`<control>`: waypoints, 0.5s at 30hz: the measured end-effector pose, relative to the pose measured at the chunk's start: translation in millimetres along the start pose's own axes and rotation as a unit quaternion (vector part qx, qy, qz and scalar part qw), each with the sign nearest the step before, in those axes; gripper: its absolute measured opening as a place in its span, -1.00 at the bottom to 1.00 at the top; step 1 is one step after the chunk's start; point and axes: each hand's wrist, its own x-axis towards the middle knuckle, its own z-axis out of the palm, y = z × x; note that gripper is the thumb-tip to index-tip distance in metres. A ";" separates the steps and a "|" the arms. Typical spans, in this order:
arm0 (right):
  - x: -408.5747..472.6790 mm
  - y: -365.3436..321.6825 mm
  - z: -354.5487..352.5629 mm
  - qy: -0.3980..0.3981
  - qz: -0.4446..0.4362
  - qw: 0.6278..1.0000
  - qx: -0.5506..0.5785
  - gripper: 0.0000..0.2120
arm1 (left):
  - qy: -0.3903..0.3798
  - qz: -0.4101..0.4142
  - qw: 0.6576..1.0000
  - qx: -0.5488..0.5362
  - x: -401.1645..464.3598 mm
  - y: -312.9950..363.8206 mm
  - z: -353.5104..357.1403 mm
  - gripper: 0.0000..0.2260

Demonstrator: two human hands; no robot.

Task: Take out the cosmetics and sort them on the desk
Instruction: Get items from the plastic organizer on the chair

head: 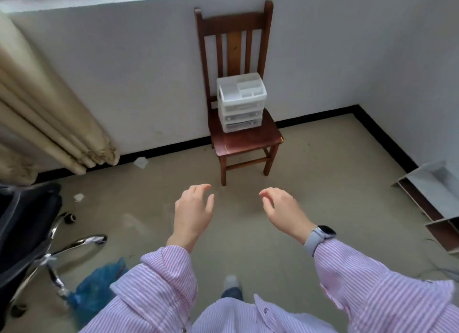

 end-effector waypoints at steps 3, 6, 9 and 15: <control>64.5 5.8 -20.3 0.001 0.020 1.000 -0.006 -0.74 | -0.024 0.016 1.000 0.010 72.6 16.9 2.8 -0.70; 126.0 23.0 -30.1 -0.005 0.034 0.999 -0.004 -0.74 | -0.048 0.022 0.999 0.014 136.0 29.0 17.2 -0.69; 193.7 45.0 -35.3 -0.019 0.041 0.999 0.030 -0.75 | -0.066 0.018 0.998 0.006 199.4 38.6 36.1 -0.69; 359.3 93.6 -48.2 -0.037 0.093 0.981 0.165 -0.76 | -0.058 -0.023 0.998 -0.014 350.4 63.1 80.2 -0.69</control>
